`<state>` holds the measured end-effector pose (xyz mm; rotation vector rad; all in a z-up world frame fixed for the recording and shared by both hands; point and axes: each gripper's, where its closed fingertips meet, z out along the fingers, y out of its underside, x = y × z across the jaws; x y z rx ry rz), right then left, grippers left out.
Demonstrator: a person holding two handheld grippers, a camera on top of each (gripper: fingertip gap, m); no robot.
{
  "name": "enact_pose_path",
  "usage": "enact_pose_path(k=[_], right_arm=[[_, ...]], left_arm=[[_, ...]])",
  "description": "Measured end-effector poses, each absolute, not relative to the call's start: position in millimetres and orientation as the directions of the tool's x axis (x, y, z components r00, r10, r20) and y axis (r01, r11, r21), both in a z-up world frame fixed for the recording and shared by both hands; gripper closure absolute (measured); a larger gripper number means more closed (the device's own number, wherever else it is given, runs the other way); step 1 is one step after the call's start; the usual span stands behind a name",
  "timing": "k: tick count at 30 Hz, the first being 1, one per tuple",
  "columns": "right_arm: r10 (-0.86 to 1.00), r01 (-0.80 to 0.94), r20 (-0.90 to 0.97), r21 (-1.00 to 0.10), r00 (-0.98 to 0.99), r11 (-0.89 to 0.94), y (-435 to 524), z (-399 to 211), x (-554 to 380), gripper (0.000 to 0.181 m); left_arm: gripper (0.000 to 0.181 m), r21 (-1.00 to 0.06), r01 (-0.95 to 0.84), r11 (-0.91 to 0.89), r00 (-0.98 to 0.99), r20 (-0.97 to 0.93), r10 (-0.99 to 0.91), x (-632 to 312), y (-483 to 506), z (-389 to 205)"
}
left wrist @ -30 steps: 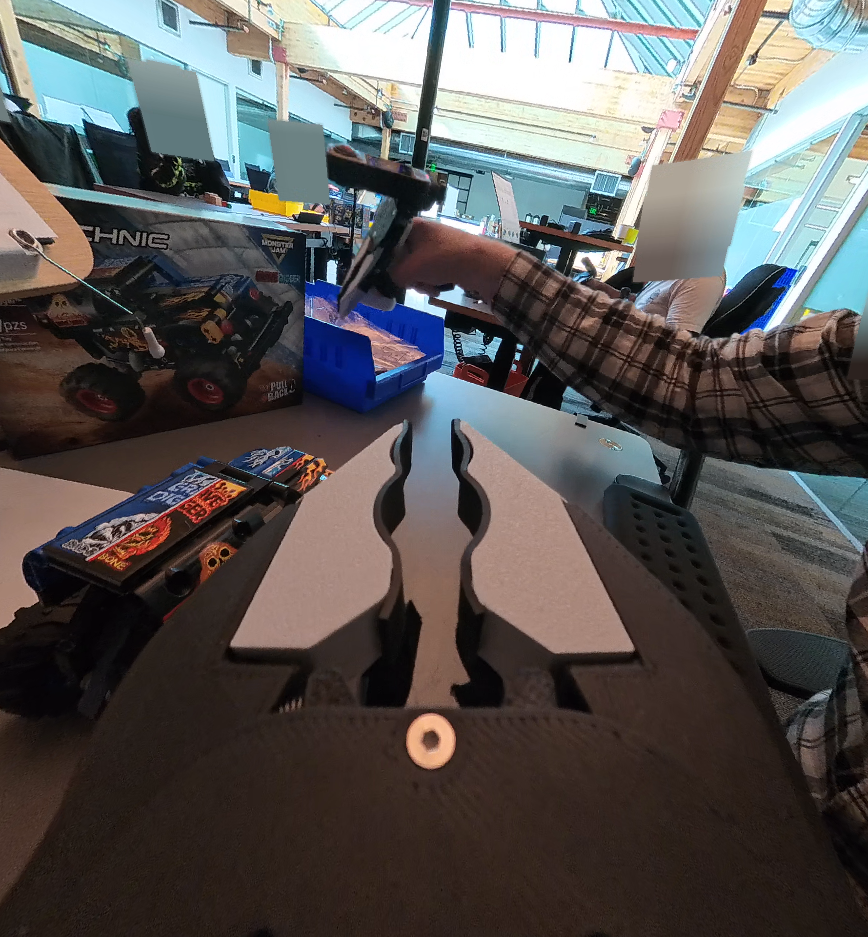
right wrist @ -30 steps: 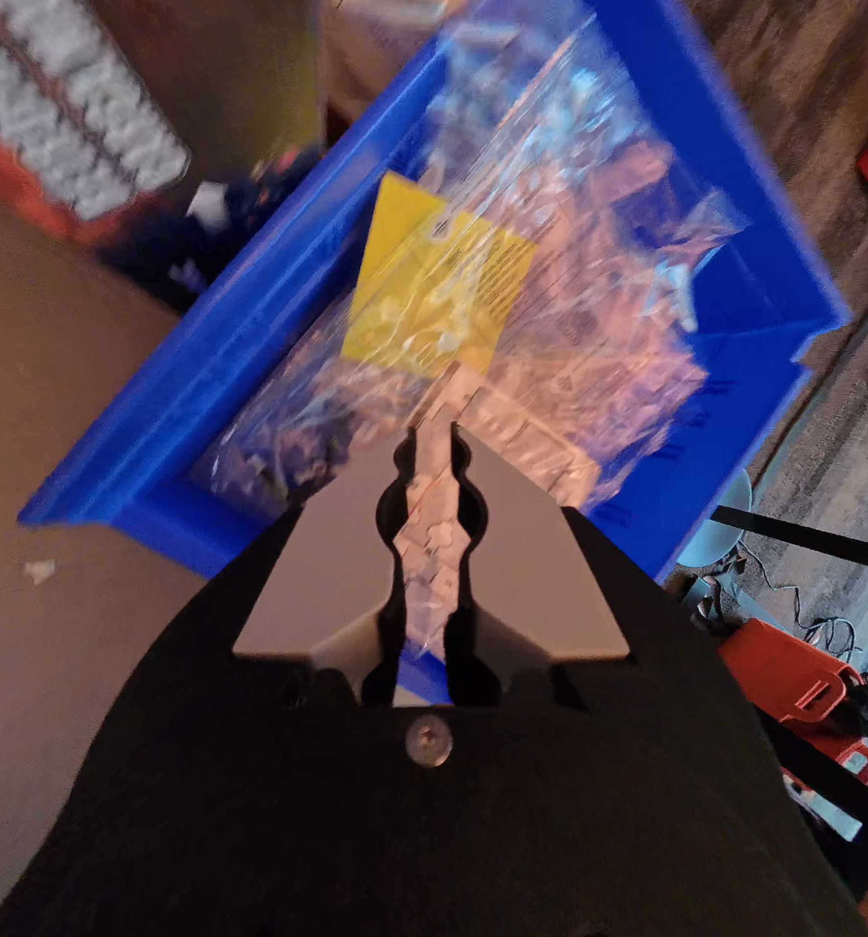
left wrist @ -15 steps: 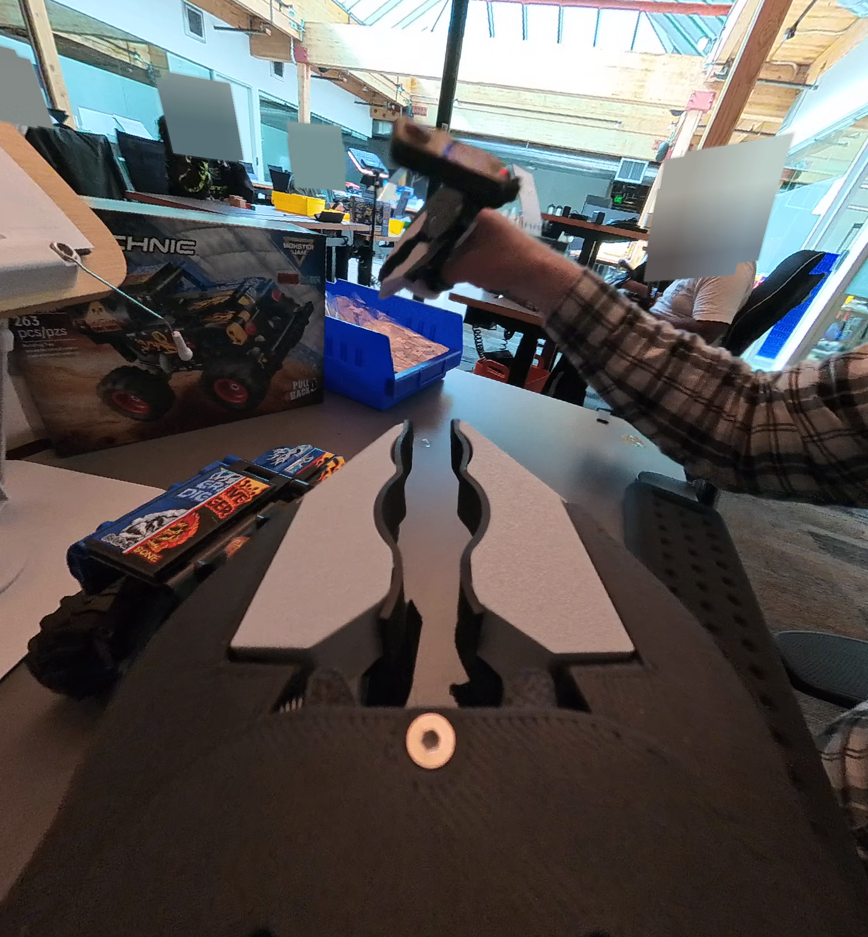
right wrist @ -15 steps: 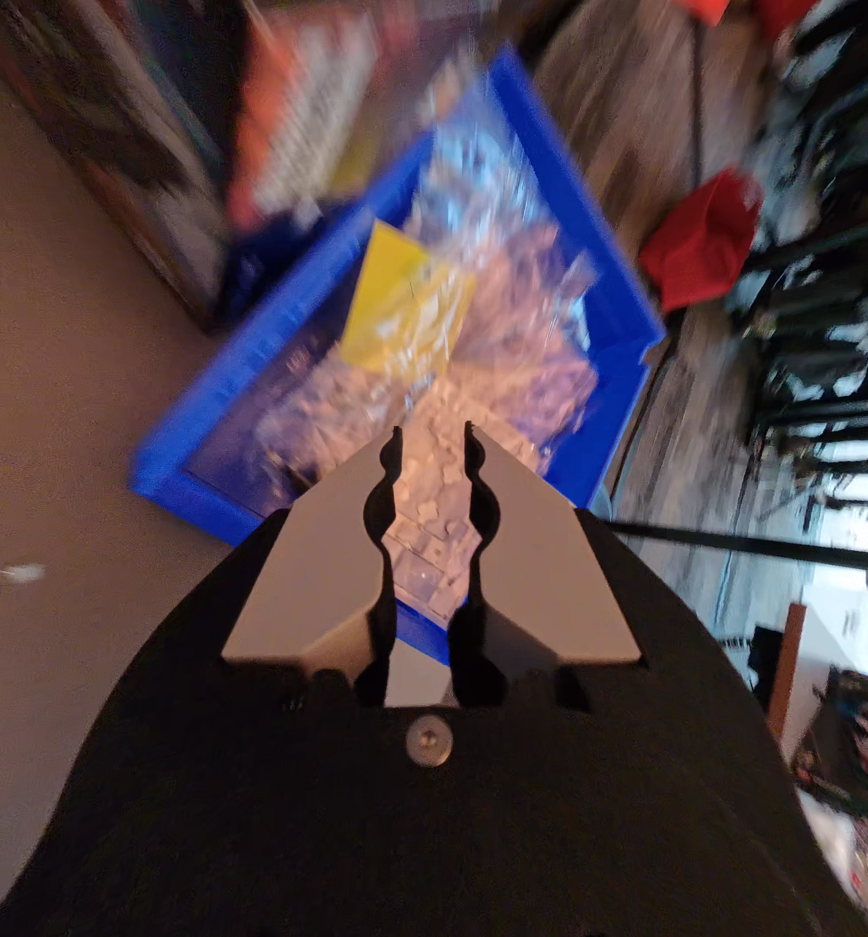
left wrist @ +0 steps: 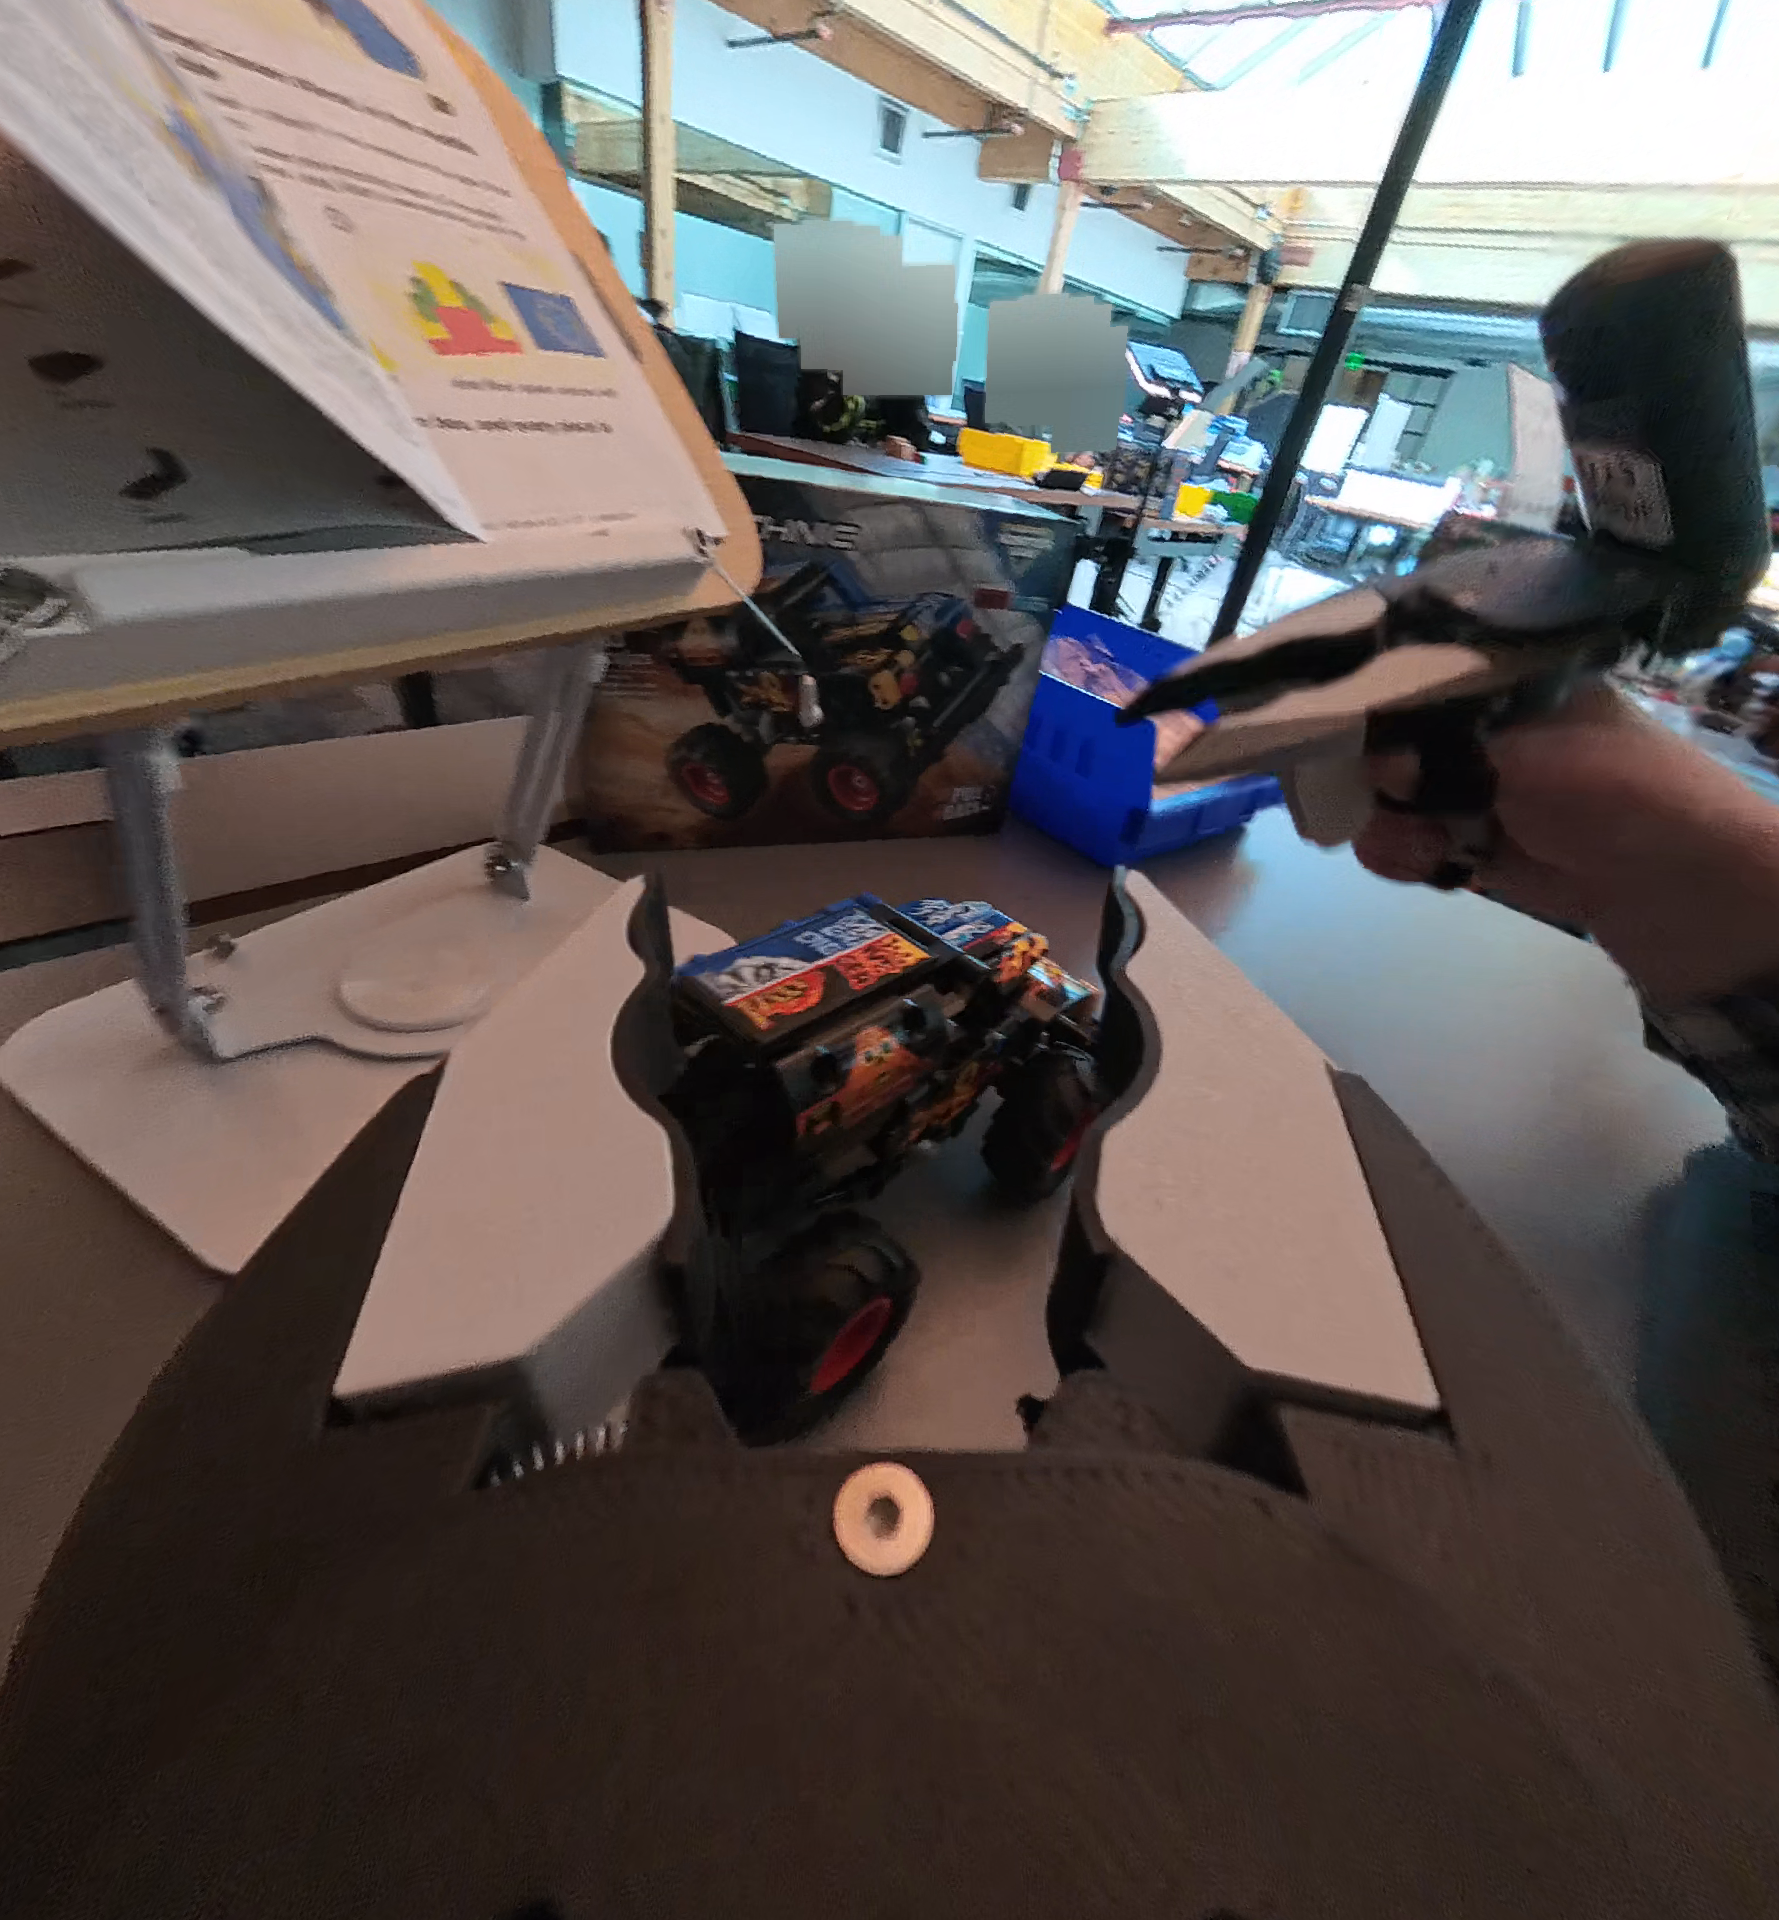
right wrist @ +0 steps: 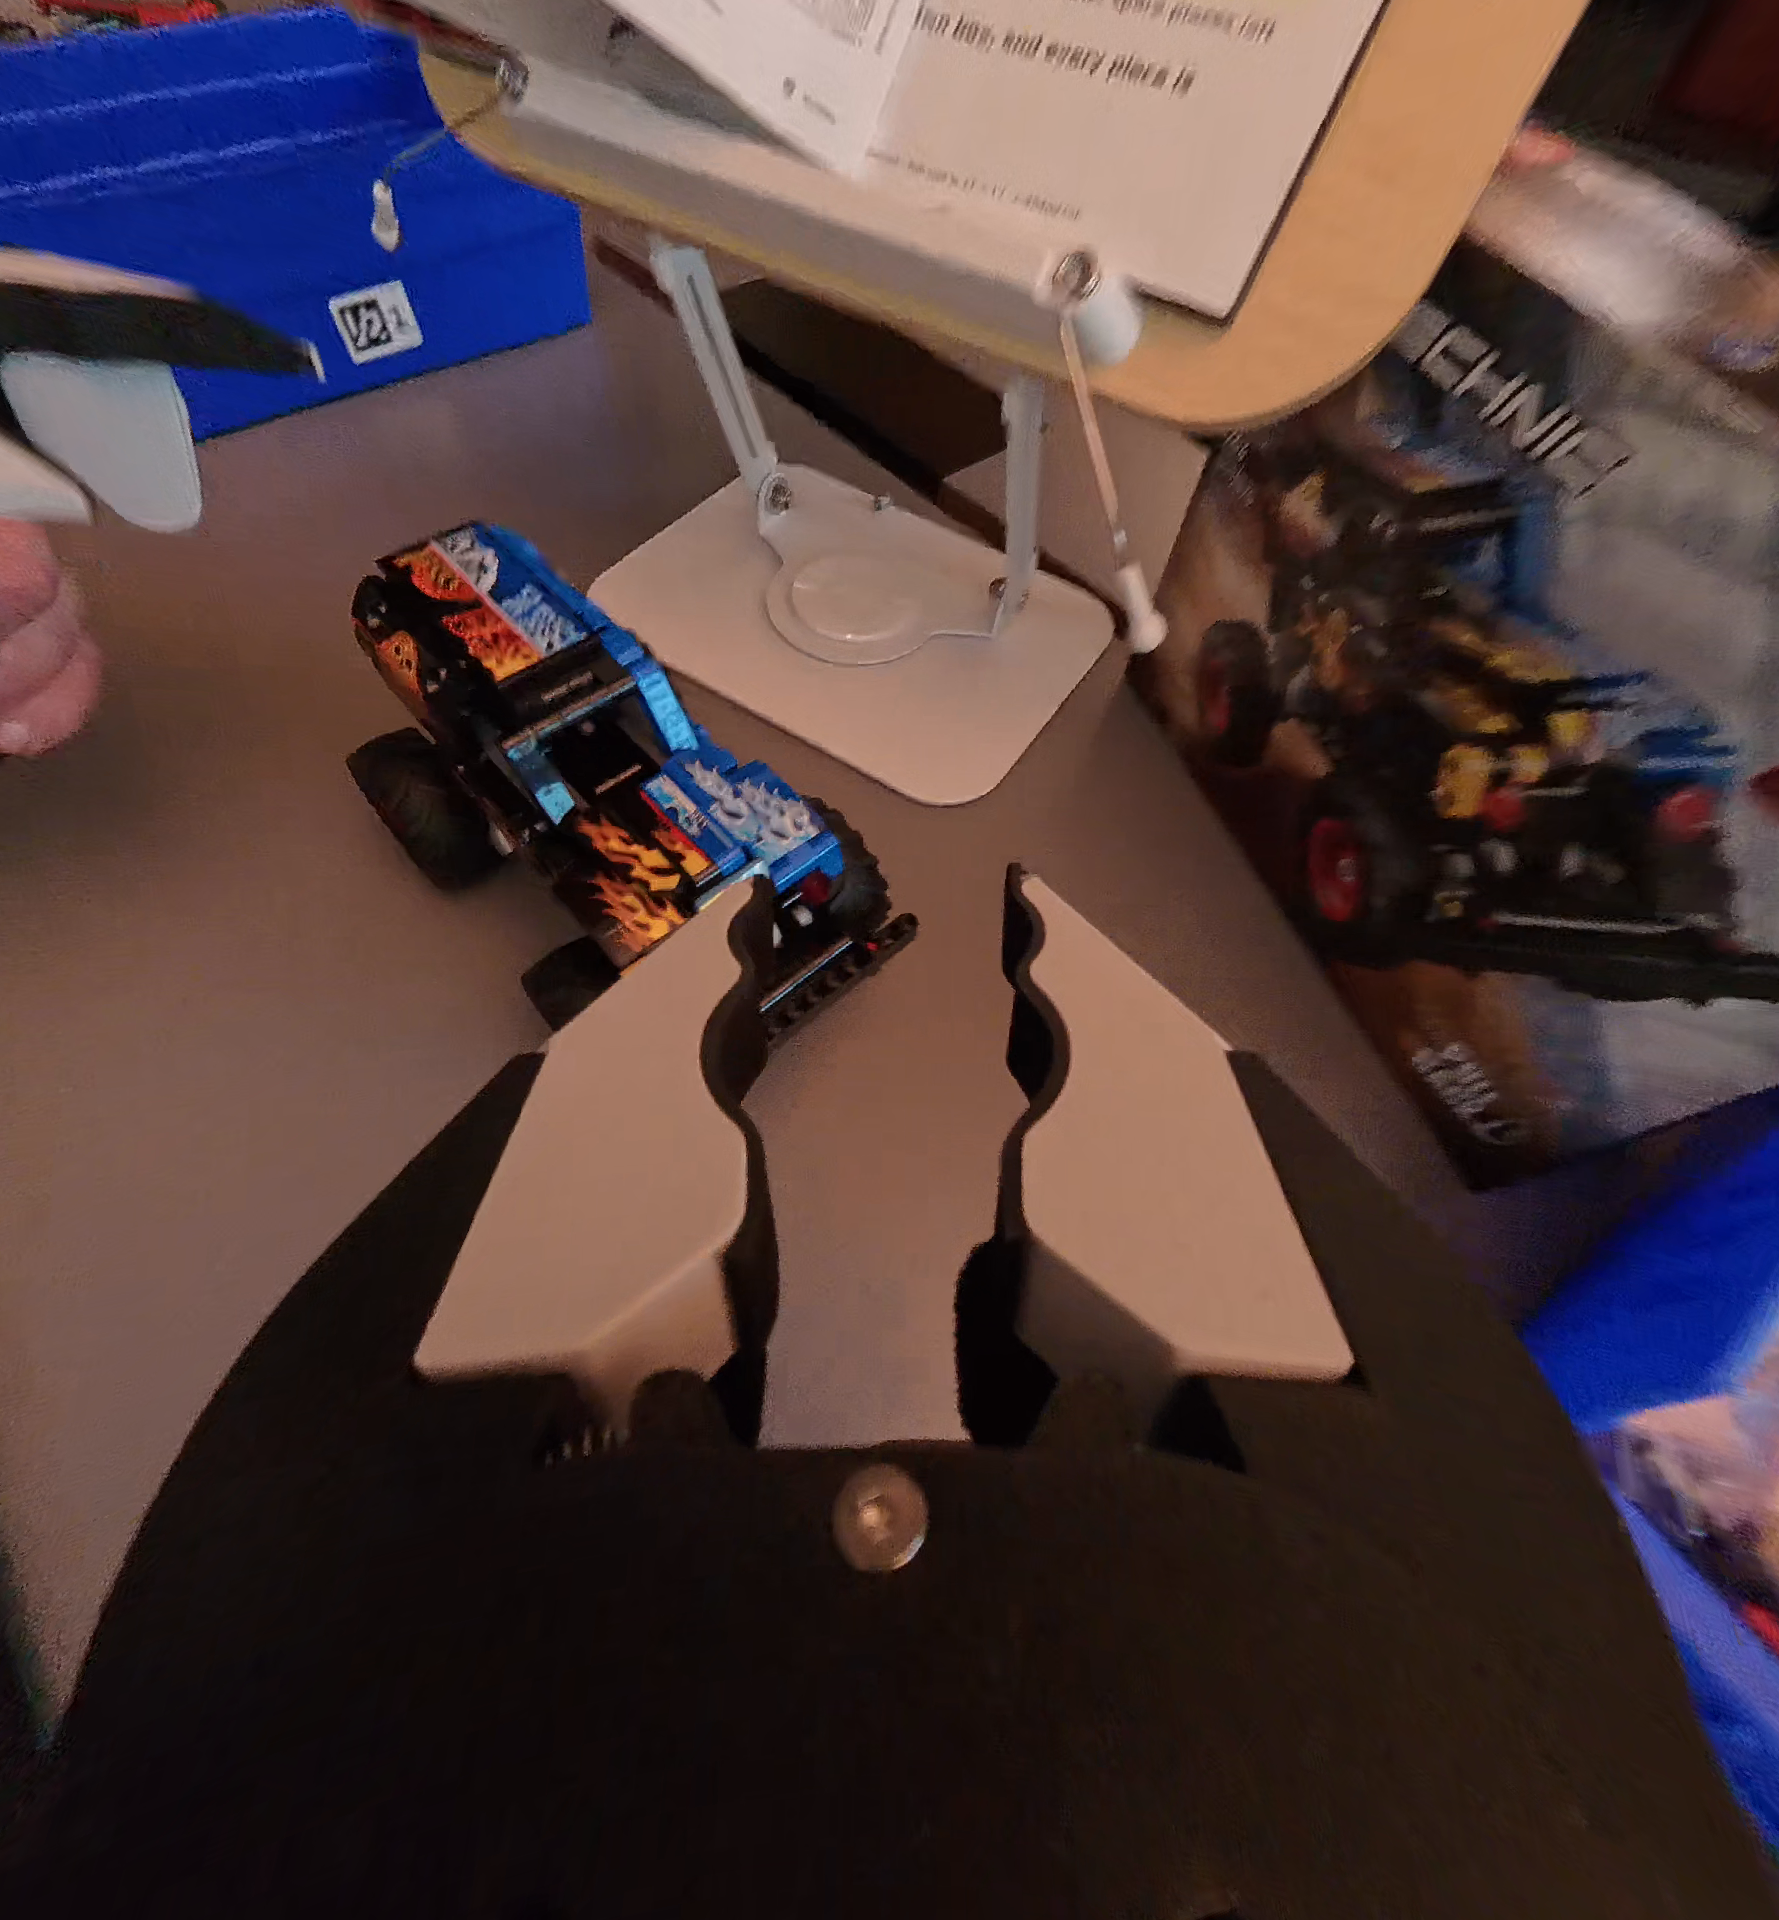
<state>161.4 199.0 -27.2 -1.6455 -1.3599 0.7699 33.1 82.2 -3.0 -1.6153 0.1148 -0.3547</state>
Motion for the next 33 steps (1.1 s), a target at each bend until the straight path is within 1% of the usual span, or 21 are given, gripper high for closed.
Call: enact_pose_path(k=[2, 4, 9, 12, 15, 17, 18, 20, 21, 22, 24, 25, 26, 27, 28, 30, 33], right_arm=[[0.972, 0.445, 0.051, -0.894, 0.231, -0.059, 198.9, -37.0, 156.4, 0.140], [0.969, 0.416, 0.060, -0.908, 0.239, -0.046, 201.7, -43.8, 150.8, 0.144], [0.957, 0.429, 0.121, -0.903, 0.263, -0.004, 215.1, -63.7, 146.7, 0.148], [0.953, 0.415, 0.143, -0.910, 0.269, 0.020, 217.2, -65.6, 145.9, 0.152], [0.936, 0.466, 0.235, -0.880, 0.263, 0.090, 220.3, -75.7, 145.9, 0.154], [0.927, 0.481, 0.271, -0.869, 0.260, 0.119, 221.3, -79.2, 145.5, 0.154], [0.928, 0.476, 0.268, -0.871, 0.259, 0.119, 220.9, -79.5, 144.8, 0.154], [0.929, 0.473, 0.265, -0.873, 0.258, 0.118, 220.7, -80.1, 143.9, 0.154], [0.927, 0.475, 0.272, -0.871, 0.258, 0.124, 221.3, -80.3, 144.0, 0.155], [0.924, 0.476, 0.281, -0.870, 0.259, 0.131, 221.9, -80.3, 144.3, 0.154], [0.925, 0.476, 0.284, -0.869, 0.254, 0.136, 222.2, -80.9, 144.3, 0.156], [0.926, 0.475, 0.282, -0.870, 0.252, 0.135, 222.5, -81.3, 144.2, 0.157], [0.927, 0.474, 0.280, -0.870, 0.250, 0.135, 222.7, -81.7, 144.0, 0.157], [0.928, 0.473, 0.279, -0.871, 0.248, 0.135, 223.0, -81.9, 143.7, 0.157], [0.928, 0.473, 0.279, -0.871, 0.246, 0.136, 223.4, -82.0, 143.3, 0.157], [0.929, 0.472, 0.280, -0.871, 0.243, 0.139, 224.0, -82.0, 142.7, 0.158], [0.929, 0.470, 0.279, -0.872, 0.243, 0.138, 224.8, -82.0, 143.3, 0.159]], left_arm=[[0.102, -0.985, 0.166, -0.054, 0.958, 0.174, -0.229, 14.9, 80.0, 0.9], [0.103, -0.978, 0.210, -0.015, 0.963, 0.209, -0.170, -6.2, 77.1, 6.0], [0.092, -0.954, 0.298, 0.038, 0.953, 0.295, -0.070, -54.0, 77.2, 25.0], [0.087, -0.954, 0.290, 0.081, 0.957, 0.290, -0.006, -83.7, 83.0, 48.0], [0.073, -0.950, 0.307, 0.065, 0.950, 0.309, 0.038, -112.5, 105.8, 61.4], [0.072, -0.946, 0.318, 0.064, 0.945, 0.322, 0.058, -128.2, 121.4, 70.2], [0.076, -0.949, 0.308, 0.059, 0.948, 0.312, 0.068, -133.7, 128.6, 72.8], [0.086, -0.945, 0.328, -0.005, 0.941, 0.327, 0.085, -141.7, 143.5, 64.8], [0.101, -0.935, 0.354, -0.010, 0.934, 0.353, 0.064, -142.7, 148.1, 63.1], [0.122, -0.925, 0.380, -0.010, 0.924, 0.380, 0.035, -142.7, 150.9, 61.6], [0.144, -0.903, 0.430, -0.010, 0.903, 0.430, 0.007, -146.8, 153.2, 56.6], [0.157, -0.900, 0.437, -0.004, 0.900, 0.437, -0.002, -149.1, 152.8, 54.8], [0.161, -0.899, 0.437, -0.006, 0.899, 0.437, 0.011, -153.8, 152.2, 51.2], [0.174, -0.902, 0.432, -0.003, 0.902, 0.432, 0.003, -156.2, 151.4, 49.6], [0.181, -0.902, 0.432, 0.004, 0.901, 0.432, -0.030, -155.7, 150.2, 50.7], [0.181, -0.894, 0.447, 0.020, 0.893, 0.445, -0.058, -158.7, 147.7, 52.3], [0.181, -0.906, 0.421, 0.045, 0.905, 0.416, -0.083, -159.3, 143.8, 57.2]])
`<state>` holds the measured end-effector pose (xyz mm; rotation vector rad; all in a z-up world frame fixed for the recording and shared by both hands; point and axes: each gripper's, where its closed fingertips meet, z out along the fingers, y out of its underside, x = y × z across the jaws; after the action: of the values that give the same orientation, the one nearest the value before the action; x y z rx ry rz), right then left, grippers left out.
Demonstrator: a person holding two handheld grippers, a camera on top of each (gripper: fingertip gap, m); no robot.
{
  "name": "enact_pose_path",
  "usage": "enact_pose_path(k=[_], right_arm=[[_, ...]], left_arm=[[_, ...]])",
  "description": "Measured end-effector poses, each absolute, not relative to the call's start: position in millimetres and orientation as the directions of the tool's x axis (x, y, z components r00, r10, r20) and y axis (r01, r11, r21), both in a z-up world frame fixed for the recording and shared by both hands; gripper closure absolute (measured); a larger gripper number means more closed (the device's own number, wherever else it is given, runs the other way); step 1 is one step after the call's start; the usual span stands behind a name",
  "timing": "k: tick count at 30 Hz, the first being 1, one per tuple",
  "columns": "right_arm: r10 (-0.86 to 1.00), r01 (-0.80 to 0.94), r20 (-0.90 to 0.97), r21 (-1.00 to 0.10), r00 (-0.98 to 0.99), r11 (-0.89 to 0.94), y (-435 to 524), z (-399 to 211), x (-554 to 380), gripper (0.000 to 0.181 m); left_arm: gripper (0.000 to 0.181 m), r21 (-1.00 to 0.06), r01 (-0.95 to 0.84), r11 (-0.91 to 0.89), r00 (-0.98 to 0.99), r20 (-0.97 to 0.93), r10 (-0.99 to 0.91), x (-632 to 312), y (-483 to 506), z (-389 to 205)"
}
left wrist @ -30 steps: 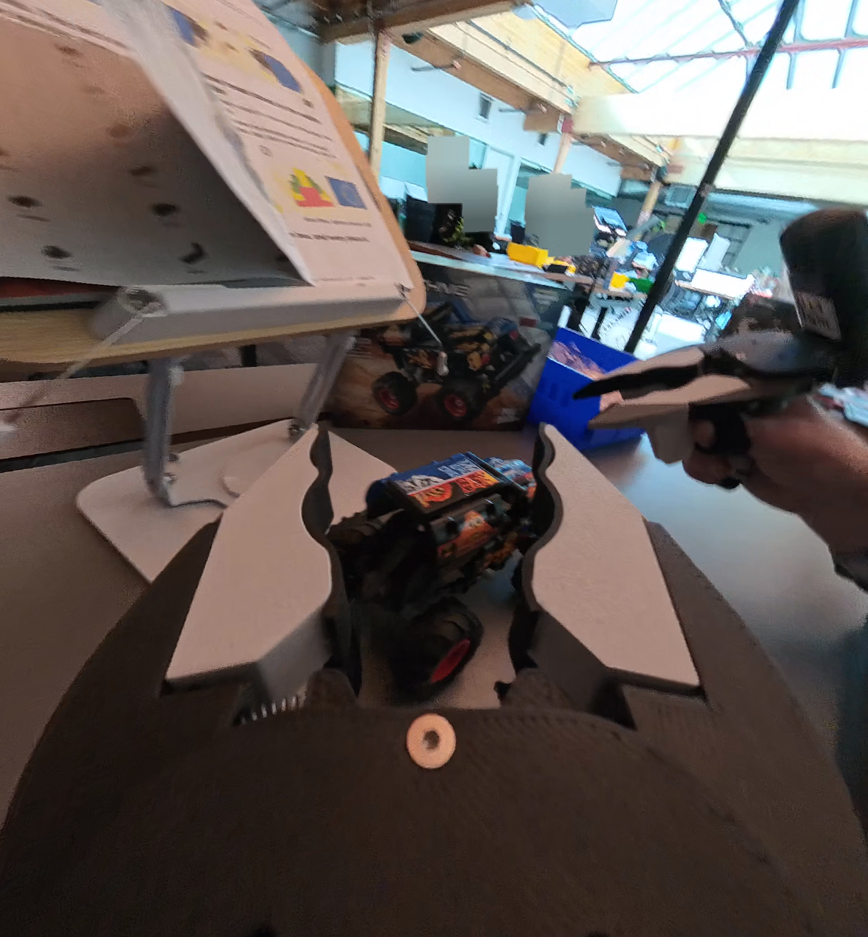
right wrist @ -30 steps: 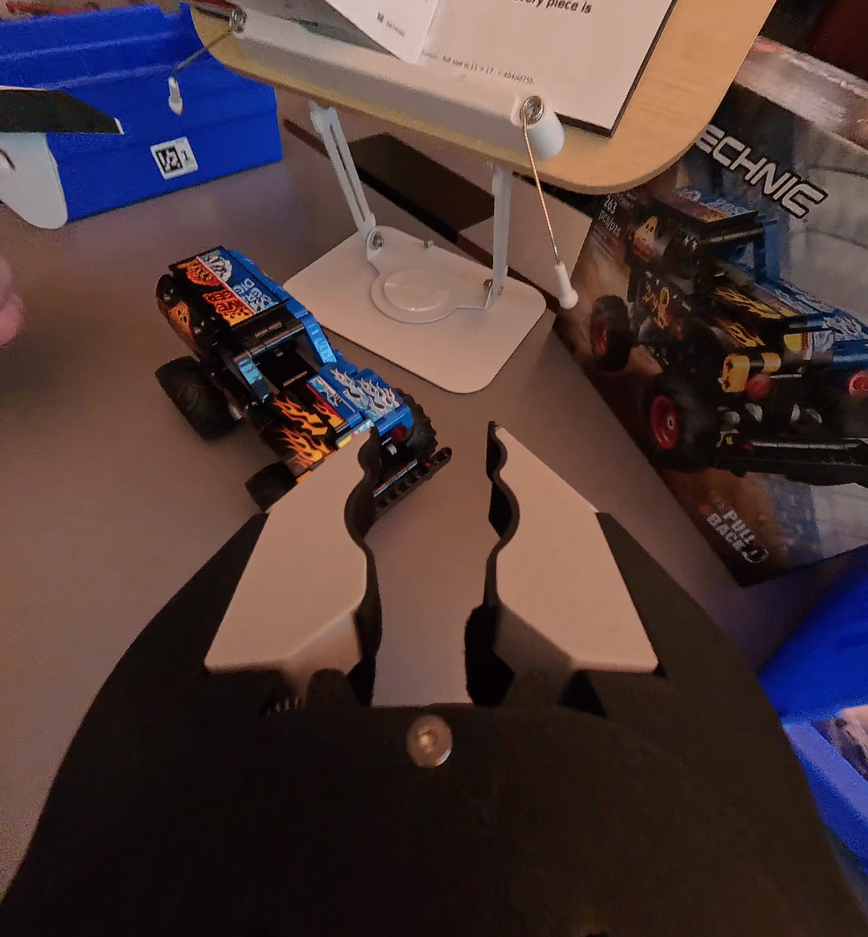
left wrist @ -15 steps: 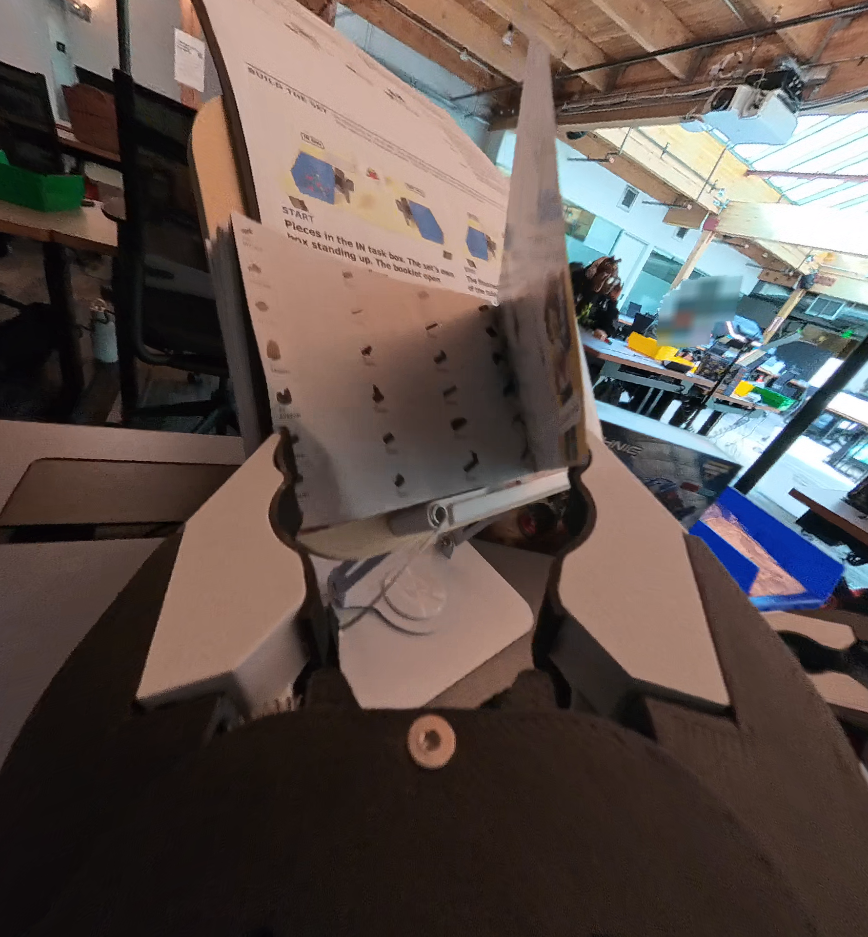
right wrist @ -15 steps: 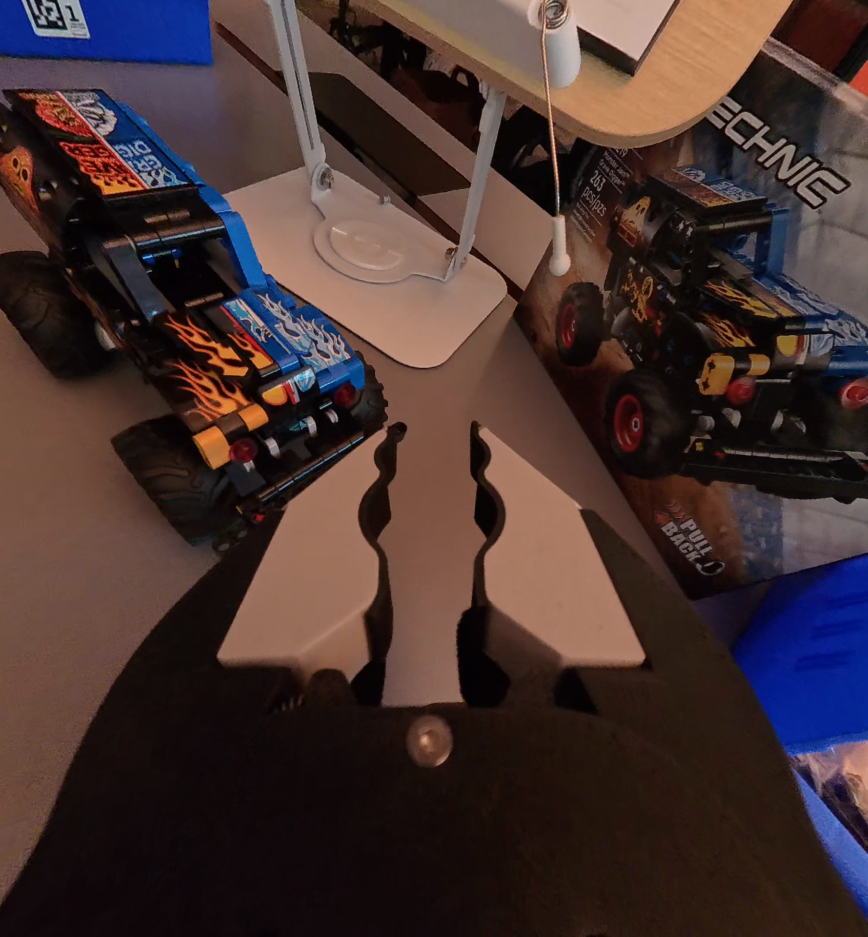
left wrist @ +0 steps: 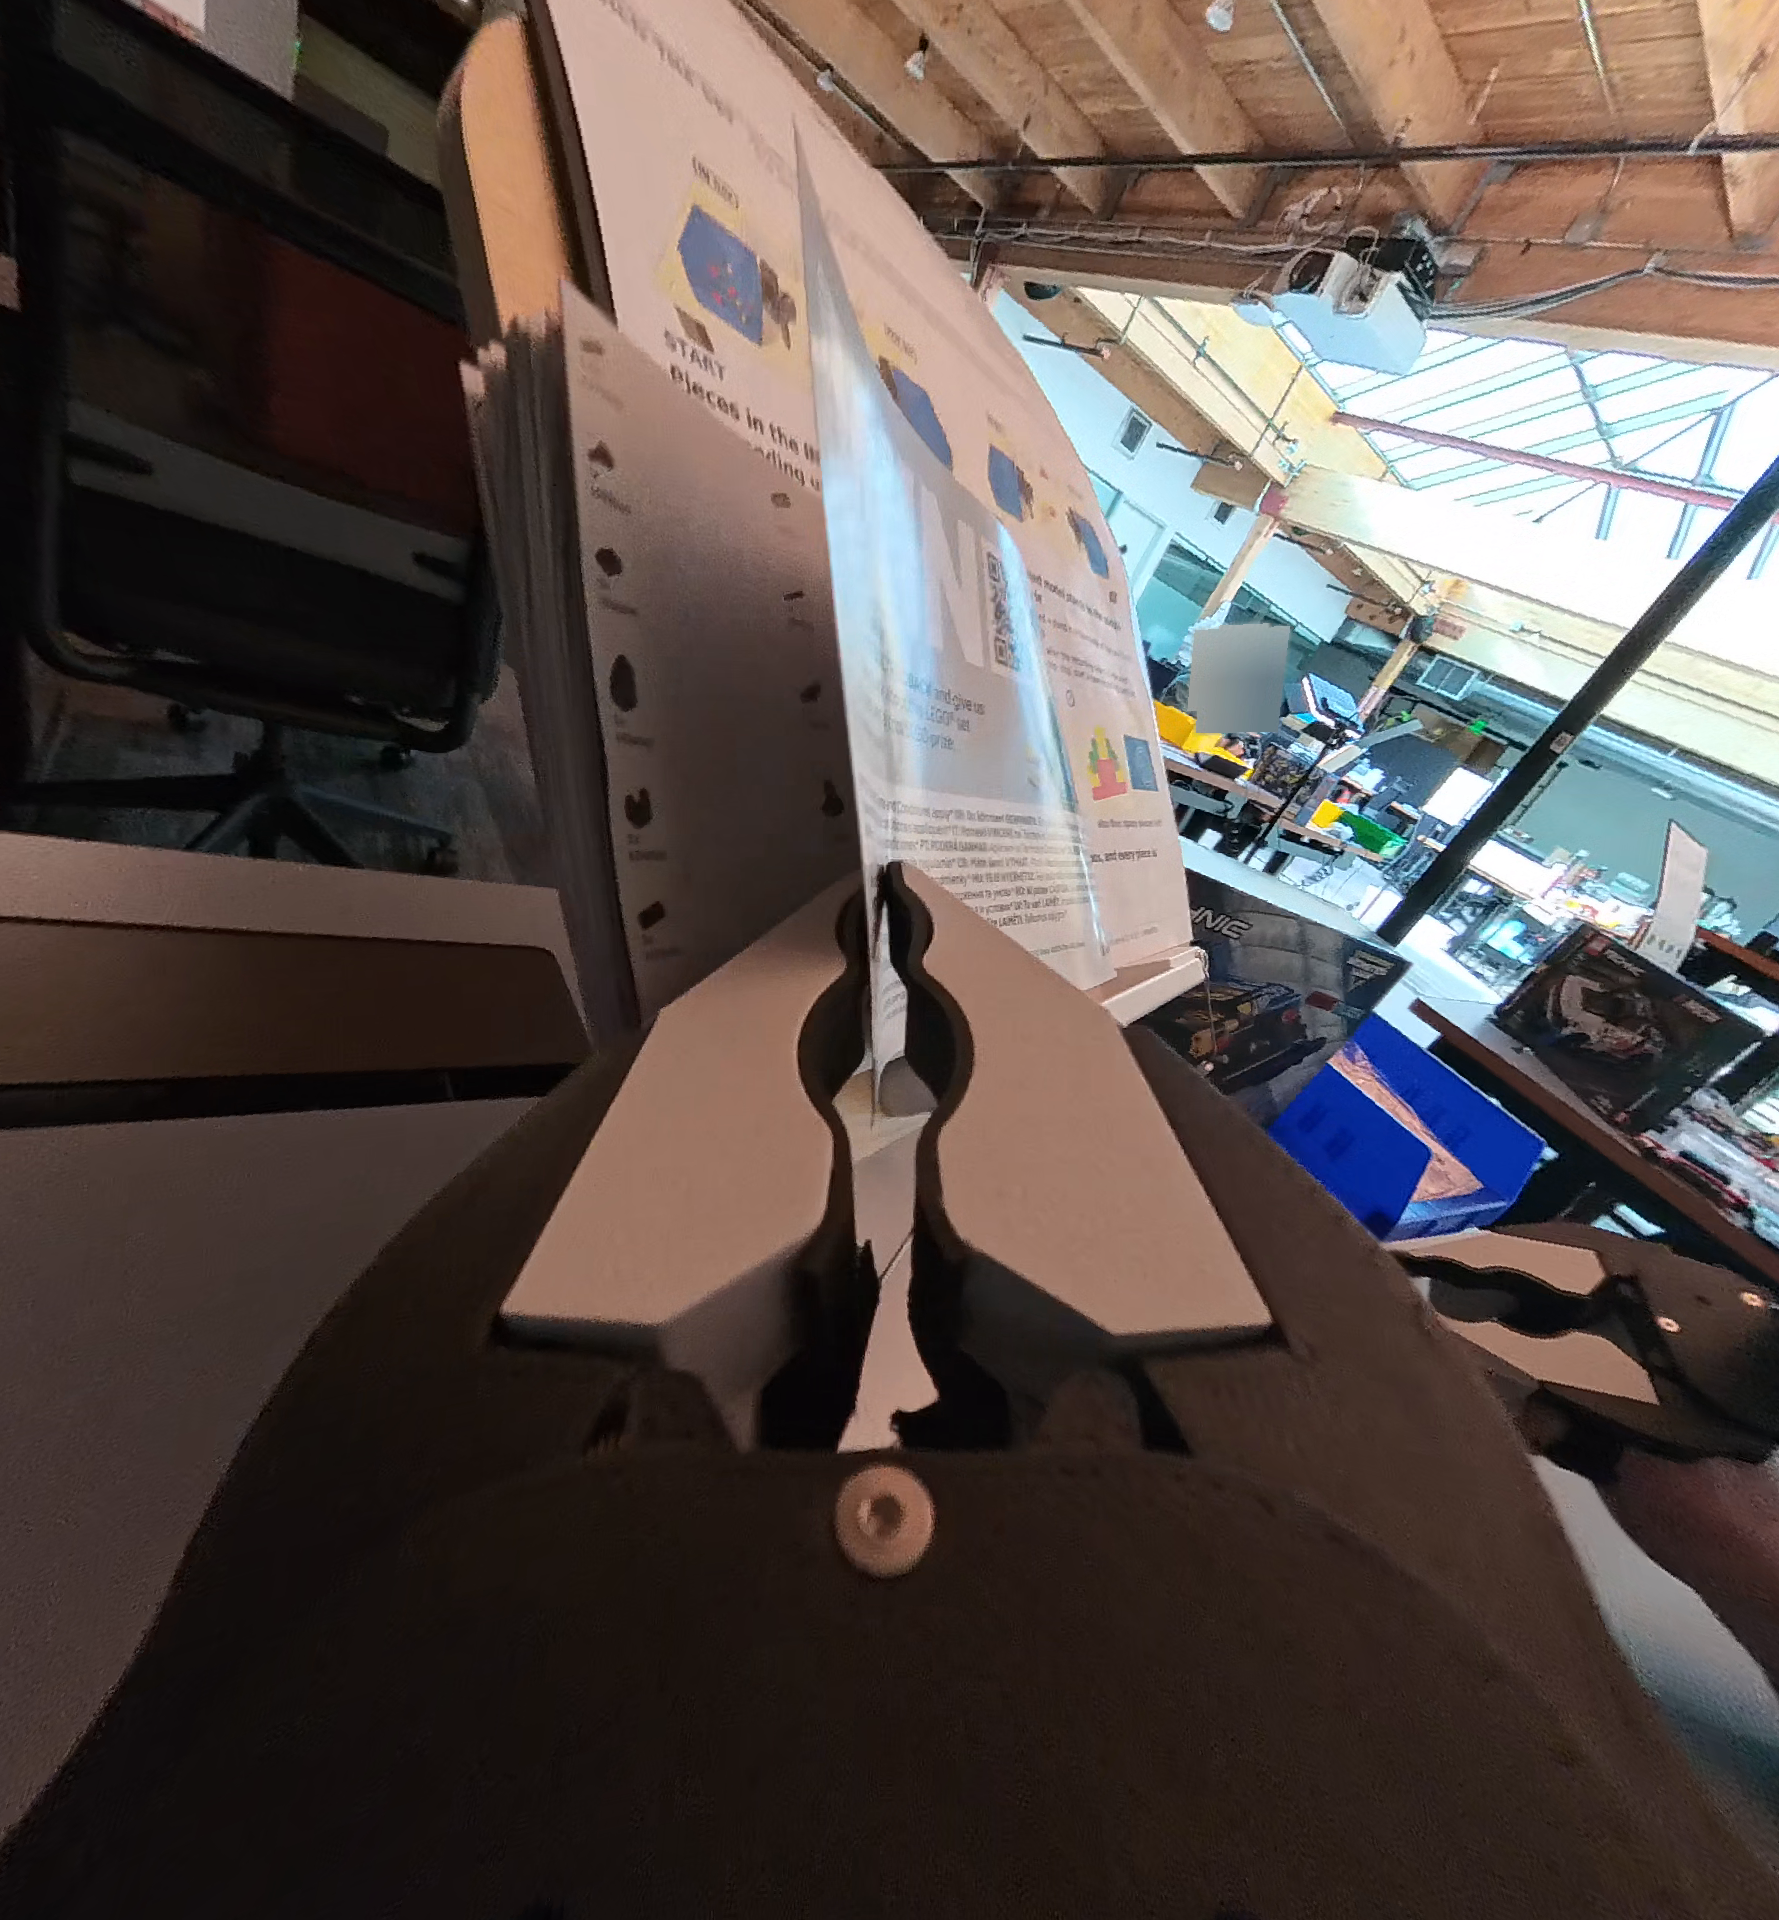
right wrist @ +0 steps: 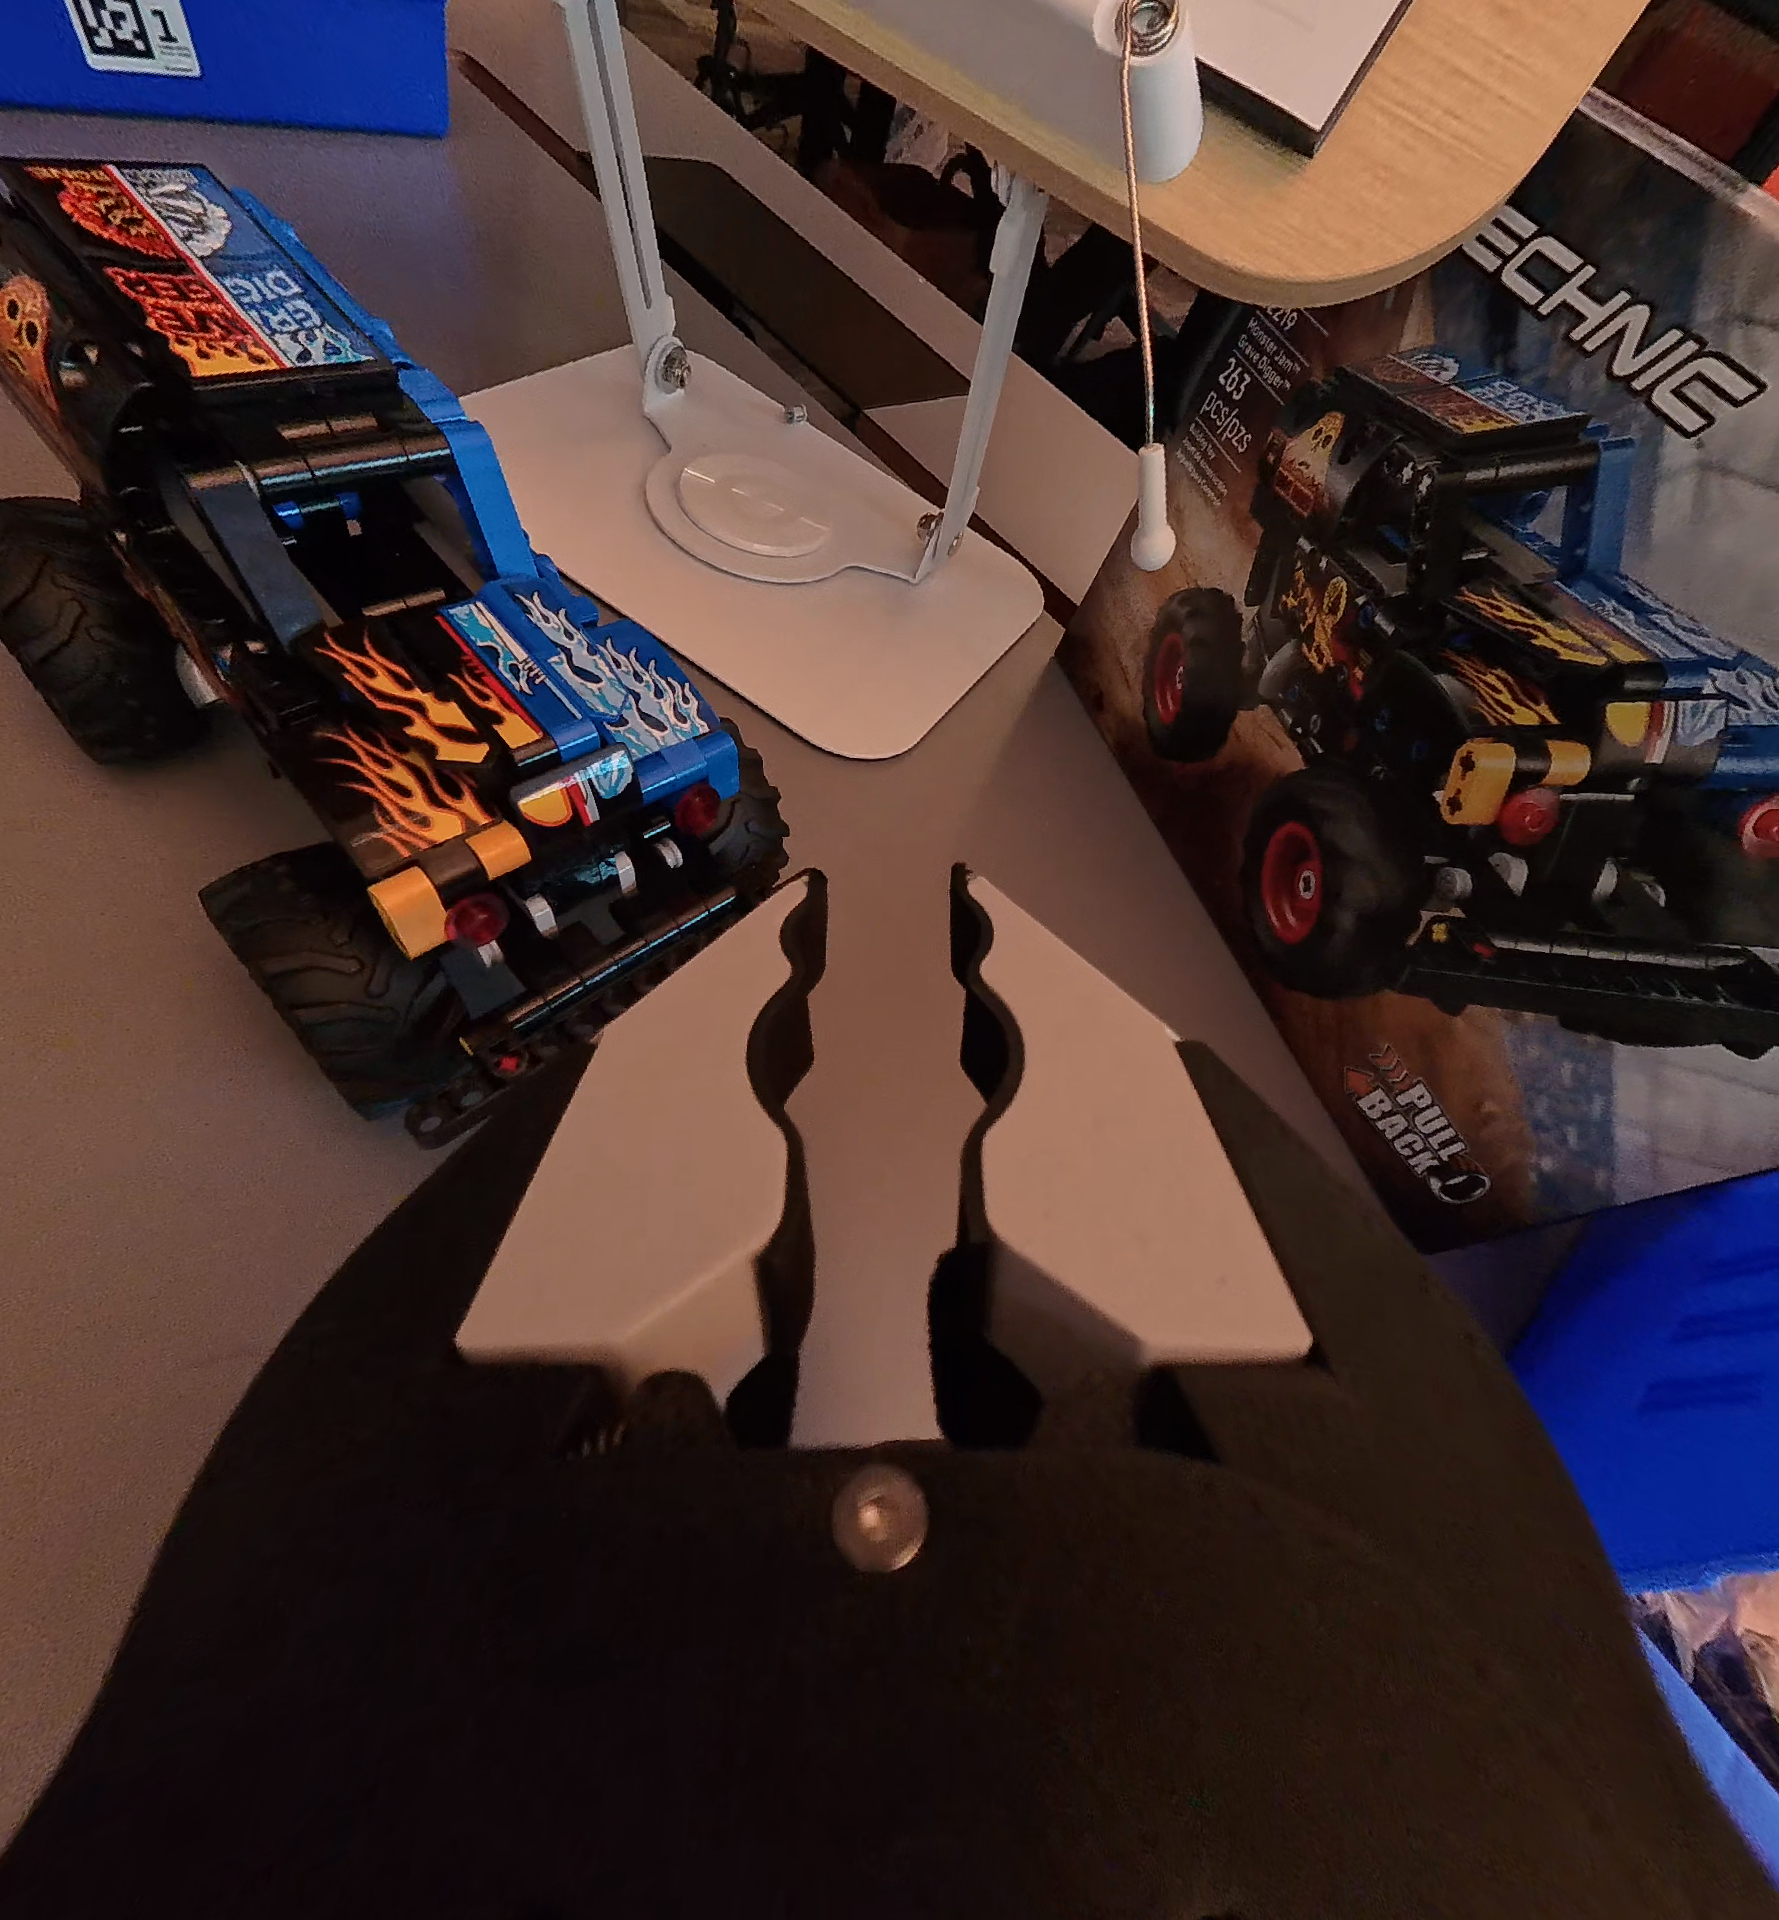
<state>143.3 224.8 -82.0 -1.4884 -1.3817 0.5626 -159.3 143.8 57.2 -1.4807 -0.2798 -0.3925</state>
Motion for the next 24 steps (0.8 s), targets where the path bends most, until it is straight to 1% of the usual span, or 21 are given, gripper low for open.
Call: enact_pose_path(k=[2, 4, 6, 8, 9, 10, 13, 14, 17, 18, 20, 22, 23, 24], right_arm=[[0.928, 0.466, 0.279, -0.874, 0.247, 0.139, 225.6, -80.7, 144.6, 0.160], [0.925, 0.458, 0.282, -0.878, 0.255, 0.141, 226.7, -77.9, 146.1, 0.160], [0.924, 0.456, 0.281, -0.879, 0.261, 0.139, 227.6, -77.0, 147.2, 0.161], [0.923, 0.458, 0.281, -0.878, 0.262, 0.137, 227.9, -78.0, 147.8, 0.161], [0.923, 0.460, 0.282, -0.877, 0.262, 0.137, 227.7, -78.6, 147.9, 0.161], [0.923, 0.462, 0.284, -0.876, 0.261, 0.139, 227.5, -79.2, 147.9, 0.161], [0.921, 0.464, 0.291, -0.874, 0.258, 0.146, 226.2, -78.9, 147.2, 0.161], [0.922, 0.464, 0.292, -0.874, 0.256, 0.148, 225.8, -78.4, 147.1, 0.161], [0.921, 0.460, 0.292, -0.875, 0.256, 0.150, 225.3, -76.8, 146.9, 0.161], [0.922, 0.459, 0.290, -0.876, 0.256, 0.148, 225.3, -76.7, 146.8, 0.161], [0.923, 0.461, 0.287, -0.876, 0.254, 0.145, 225.2, -77.8, 146.8, 0.161], [0.923, 0.463, 0.289, -0.874, 0.253, 0.146, 225.0, -78.5, 146.9, 0.161], [0.923, 0.462, 0.289, -0.875, 0.254, 0.147, 224.9, -78.1, 147.2, 0.161], [0.923, 0.460, 0.288, -0.876, 0.255, 0.147, 224.9, -77.4, 147.4, 0.161]], left_arm=[[0.181, -0.914, 0.397, 0.088, 0.916, 0.388, -0.105, -157.8, 138.0, 67.5], [0.181, -0.917, 0.391, 0.081, 0.919, 0.383, -0.093, -159.1, 134.5, 69.7], [0.180, -0.909, 0.410, 0.074, 0.909, 0.400, -0.120, -157.7, 132.2, 68.7], [0.167, -0.892, 0.450, 0.038, 0.890, 0.445, -0.098, -164.9, 133.3, 56.5], [0.161, -0.884, 0.465, 0.051, 0.885, 0.462, -0.060, -174.3, 132.3, 51.0], [0.164, -0.871, 0.485, 0.069, 0.874, 0.482, -0.063, -178.6, 130.5, 48.8], [0.160, -0.811, 0.582, 0.068, 0.809, 0.567, -0.155, -178.2, 130.0, 48.6], [0.159, -0.806, 0.588, 0.065, 0.804, 0.574, -0.157, -179.4, 128.3, 49.0], [0.142, -0.855, 0.511, 0.085, 0.859, 0.506, -0.077, -184.6, 121.3, 54.8], [0.140, -0.862, 0.500, 0.085, 0.866, 0.496, -0.063, -185.3, 120.7, 55.7], [0.144, -0.860, 0.503, 0.088, 0.864, 0.500, -0.056, -187.3, 120.9, 53.7], [0.147, -0.836, 0.534, 0.129, 0.845, 0.532, -0.049, -194.5, 116.0, 53.6], [0.138, -0.830, 0.534, 0.162, 0.842, 0.539, -0.014, -201.9, 111.2, 54.3], [0.119, -0.834, 0.522, 0.176, 0.843, 0.537, 0.045, -211.1, 106.7, 52.5]])
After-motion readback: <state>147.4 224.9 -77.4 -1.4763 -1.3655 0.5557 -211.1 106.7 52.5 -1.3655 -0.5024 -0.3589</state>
